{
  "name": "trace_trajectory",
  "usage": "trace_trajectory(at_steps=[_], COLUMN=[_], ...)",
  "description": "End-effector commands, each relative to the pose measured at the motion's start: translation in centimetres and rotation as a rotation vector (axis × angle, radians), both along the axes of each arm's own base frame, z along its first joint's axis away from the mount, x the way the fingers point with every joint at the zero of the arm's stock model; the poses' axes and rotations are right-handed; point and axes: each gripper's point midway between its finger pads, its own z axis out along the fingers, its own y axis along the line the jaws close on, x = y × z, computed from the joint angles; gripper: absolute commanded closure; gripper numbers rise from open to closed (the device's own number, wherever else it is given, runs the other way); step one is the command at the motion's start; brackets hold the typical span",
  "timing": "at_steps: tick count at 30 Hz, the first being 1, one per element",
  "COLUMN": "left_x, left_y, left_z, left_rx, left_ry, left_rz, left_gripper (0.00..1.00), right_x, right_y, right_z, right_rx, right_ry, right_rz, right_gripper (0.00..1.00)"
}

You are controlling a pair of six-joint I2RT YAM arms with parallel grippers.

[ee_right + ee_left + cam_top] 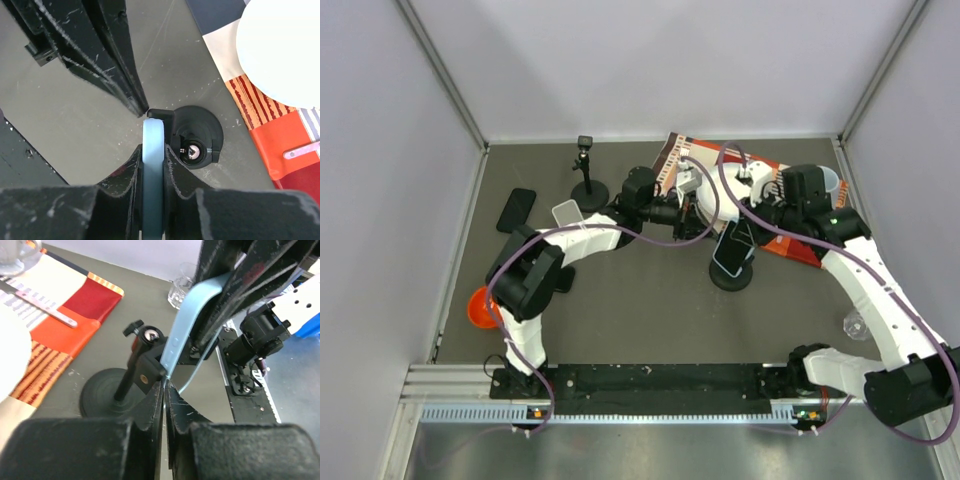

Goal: Place the phone on the phone stand

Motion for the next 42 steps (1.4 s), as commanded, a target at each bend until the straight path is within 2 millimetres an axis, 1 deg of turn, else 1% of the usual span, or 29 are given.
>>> trace_trajectory(at_steps=[1,2,3,4,5,6,7,8,9,11,12,15,16,18,19,20,21,22,23,25,26,28,29,31,33,34,36,38,42], left_x=[-2.5,-2.7,-3.0,-3.2,-3.4,-3.6,-3.5,-3.8,-3.7,-3.3,-2.9,-2.9,-2.7,-2.3,-2.2,-2.0,-1.9,-1.9,-1.8,-2.1,-2.1,-2.4,-2.7,-3.3,-4.2,-4.5,-4.9,-4.8,-5.2], left_y=[0.2,0.5,0.8,1.0,1.2,1.5,1.7,2.1,2.6,3.3,3.6,3.5,3.3,3.1,3.0,2.8,2.6,2.4,2.1,1.8,1.6,1.4,1.3,1.1,1.1,1.1,1.1,0.9,0.5], left_z=[3.1,2.8,3.8,4.1,3.9,4.8,5.4,5.1,6.4,6.4,7.3,6.8,6.5,5.9,6.0,5.5,5.4,5.7,5.1,5.2,4.7,4.5,4.1,3.6,3.0,2.9,2.3,1.8,0.8], left_rx=[-0.061,-0.054,-0.073,-0.079,-0.078,-0.093,-0.107,-0.108,-0.139,-0.134,-0.153,-0.130,-0.113,-0.084,-0.087,-0.076,-0.070,-0.074,-0.061,-0.065,-0.059,-0.056,-0.050,-0.044,-0.040,-0.045,-0.039,-0.026,-0.012], left_ry=[-0.030,-0.006,-0.018,-0.014,-0.001,0.015,0.016,0.058,0.046,0.069,0.058,0.075,0.082,0.076,0.066,0.060,0.058,0.048,0.057,0.053,0.056,0.060,0.064,0.056,0.055,0.041,0.036,0.044,0.056], left_rz=[-0.009,0.007,0.012,0.016,0.028,0.043,0.065,0.082,0.124,0.198,0.244,0.243,0.241,0.244,0.241,0.235,0.231,0.208,0.197,0.159,0.148,0.124,0.101,0.067,0.018,-0.001,-0.032,-0.051,-0.077], left_gripper=[0.87,0.82,0.66,0.56,0.48,0.42,0.39,0.37,0.36,0.34,0.34,0.31,0.27,0.27,0.27,0.27,0.27,0.28,0.28,0.28,0.28,0.28,0.28,0.27,0.28,0.29,0.31,0.37,0.38], right_x=[0.1,-0.4,-1.0,-1.9,-2.3,-2.5,-2.5,-2.5,-3.0,-3.2,-3.9,-4.0,-3.8,-3.5,-3.3,-3.1,-2.5,-1.6,-1.0,0.1,0.7,0.7,0.6,0.1,-0.3,-1.1,-1.8,-2.8,-3.5], right_y=[0.2,0.5,1.0,2.1,2.5,2.8,3.3,3.3,3.3,3.9,3.9,3.8,3.6,3.6,3.6,3.5,3.0,2.9,2.6,1.7,1.4,0.9,0.8,0.0,-0.5,-0.7,-0.6,-0.7,-1.4], right_z=[2.5,2.2,2.2,2.4,2.5,2.5,1.8,1.6,1.5,0.8,1.1,1.7,1.9,2.6,2.8,2.8,2.3,2.5,2.4,2.2,2.5,2.8,2.8,3.6,3.8,4.7,5.0,5.7,6.0], right_rx=[0.008,0.007,0.018,0.049,0.062,0.069,0.066,0.059,0.052,0.063,0.067,0.101,0.107,0.118,0.116,0.107,0.069,0.064,0.049,0.013,0.009,0.013,0.021,0.028,0.029,0.041,0.069,0.093,0.092], right_ry=[-0.113,-0.109,-0.113,-0.127,-0.134,-0.136,-0.116,-0.104,-0.068,-0.053,-0.031,-0.048,-0.047,-0.054,-0.053,-0.054,-0.050,-0.051,-0.046,-0.020,-0.032,-0.007,-0.002,-0.014,-0.017,-0.051,-0.063,-0.099,-0.129], right_rz=[0.051,0.091,0.147,0.256,0.308,0.341,0.396,0.421,0.446,0.537,0.565,0.597,0.588,0.583,0.572,0.561,0.530,0.473,0.428,0.306,0.266,0.183,0.158,0.078,0.029,0.027,0.017,0.019,-0.019], right_gripper=[1.00,1.00,1.00,1.00,1.00,1.00,1.00,1.00,1.00,1.00,1.00,1.00,1.00,0.98,0.90,0.69,0.64,0.61,0.55,0.46,0.41,0.32,0.17,0.12,0.10,0.09,0.08,0.07,0.07])
